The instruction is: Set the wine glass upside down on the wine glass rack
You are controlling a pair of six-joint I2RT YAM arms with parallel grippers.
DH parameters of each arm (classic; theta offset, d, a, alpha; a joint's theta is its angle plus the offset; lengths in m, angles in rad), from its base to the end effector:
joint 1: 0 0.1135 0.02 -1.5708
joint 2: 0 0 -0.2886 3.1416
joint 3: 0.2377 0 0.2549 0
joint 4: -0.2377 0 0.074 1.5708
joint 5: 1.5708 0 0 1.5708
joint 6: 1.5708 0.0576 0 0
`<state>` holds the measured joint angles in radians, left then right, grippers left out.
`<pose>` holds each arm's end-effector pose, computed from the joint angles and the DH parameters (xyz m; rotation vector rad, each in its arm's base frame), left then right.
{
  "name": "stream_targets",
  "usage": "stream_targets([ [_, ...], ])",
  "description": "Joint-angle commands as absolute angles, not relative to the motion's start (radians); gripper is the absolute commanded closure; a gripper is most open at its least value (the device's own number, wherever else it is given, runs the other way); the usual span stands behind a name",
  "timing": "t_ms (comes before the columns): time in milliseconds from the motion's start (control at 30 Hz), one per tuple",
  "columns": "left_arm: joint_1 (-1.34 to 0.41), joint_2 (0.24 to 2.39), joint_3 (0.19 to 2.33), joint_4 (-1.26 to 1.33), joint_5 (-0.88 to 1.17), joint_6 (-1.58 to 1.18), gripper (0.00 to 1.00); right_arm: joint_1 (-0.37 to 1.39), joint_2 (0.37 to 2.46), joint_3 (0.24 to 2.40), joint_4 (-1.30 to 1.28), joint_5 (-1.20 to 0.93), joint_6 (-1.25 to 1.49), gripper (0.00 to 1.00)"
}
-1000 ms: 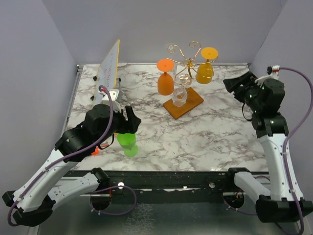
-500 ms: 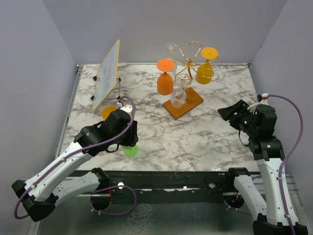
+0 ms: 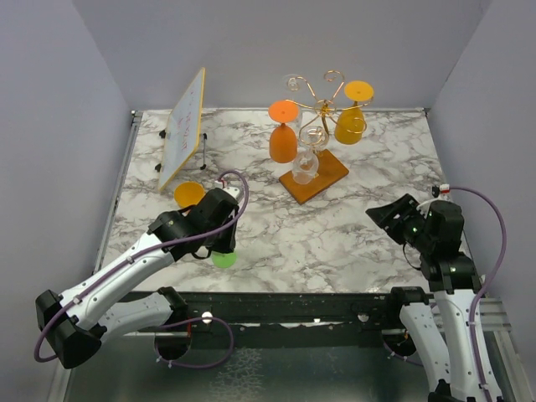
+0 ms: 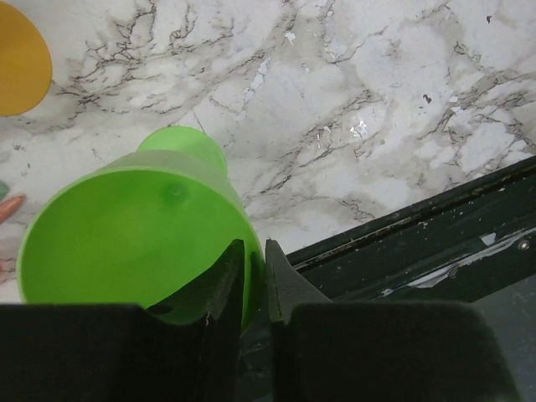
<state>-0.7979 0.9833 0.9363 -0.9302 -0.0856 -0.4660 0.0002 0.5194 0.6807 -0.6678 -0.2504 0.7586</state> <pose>0.1319 -0.1281 0.2931 0.3941 2.5580 -0.3781 0.1178 0.0143 0.2928 0.6435 2.0423 0.7153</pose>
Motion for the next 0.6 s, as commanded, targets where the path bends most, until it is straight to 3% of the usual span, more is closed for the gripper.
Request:
stream_targets([
  [0,-0.796,0.97,0.937,-0.906,-0.041,-0.454,0.9,0.0,0.473,0.666,-0.697,-0.3,0.791,0.43],
  [67,-0.796,0.967,0.95,-0.896,-0.012,-0.451,0.99,0.0,0.467,0.668,-0.697,-0.311,0.792,0.43],
  [267,-0.798,0.954,0.997,-0.819,0.133,-0.469,1.0,0.0,0.447,0.623,-0.647,-0.376,0.851,0.43],
  [400,-0.811,0.924,0.947,-0.601,0.33,-0.568,1.0,0.0,0.371,0.533,-0.561,-0.414,0.93,0.44],
  [567,-0.845,0.923,0.889,-0.328,0.357,-0.702,1.0,0.0,0.215,0.363,-0.341,-0.498,1.112,0.41],
])
